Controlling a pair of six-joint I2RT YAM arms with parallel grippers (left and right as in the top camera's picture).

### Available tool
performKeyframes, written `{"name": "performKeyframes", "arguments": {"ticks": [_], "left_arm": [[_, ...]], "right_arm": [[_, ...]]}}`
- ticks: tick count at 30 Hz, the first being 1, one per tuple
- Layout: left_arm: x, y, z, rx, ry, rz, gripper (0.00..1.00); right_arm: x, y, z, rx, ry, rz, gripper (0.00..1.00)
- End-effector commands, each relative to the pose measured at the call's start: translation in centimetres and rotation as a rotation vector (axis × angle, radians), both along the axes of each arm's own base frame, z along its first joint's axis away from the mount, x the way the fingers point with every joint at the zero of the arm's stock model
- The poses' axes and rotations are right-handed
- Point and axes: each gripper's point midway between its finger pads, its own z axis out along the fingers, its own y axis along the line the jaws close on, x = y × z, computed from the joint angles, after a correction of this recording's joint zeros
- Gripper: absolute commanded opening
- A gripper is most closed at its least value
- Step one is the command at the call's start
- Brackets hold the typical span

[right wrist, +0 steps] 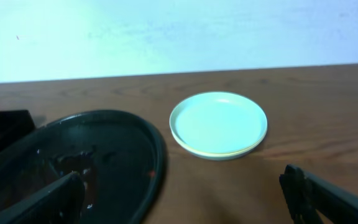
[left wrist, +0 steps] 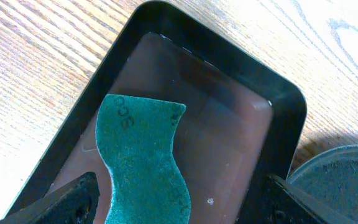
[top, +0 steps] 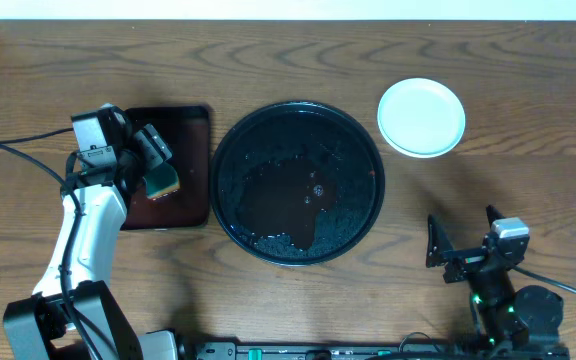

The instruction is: Clean dirty plates on tray and stack at the side

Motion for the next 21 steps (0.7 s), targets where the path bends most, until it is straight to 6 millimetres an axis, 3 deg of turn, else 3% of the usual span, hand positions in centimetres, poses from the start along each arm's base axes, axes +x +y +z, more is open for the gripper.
{"name": "performKeyframes", "arguments": {"ticks": [1,7,21], "left_arm": [[-0.1,0.2,-0.1,0.006,0.006,0.003,0.84],[-0.1,0.2,-0.1,0.006,0.006,0.003,0.84],[-0.1,0.2,-0.1,0.006,0.006,0.003,0.84]], "right_arm": [[0.6,-0.2,-0.8,0.015,-0.025,-0.013,0.99],[1.8,-0.5,-2.4,0.046,-0.088,-0.036,0.99],[1.9,-1.1,-2.7,0.007,-0.084,-0.077,0.99]]}}
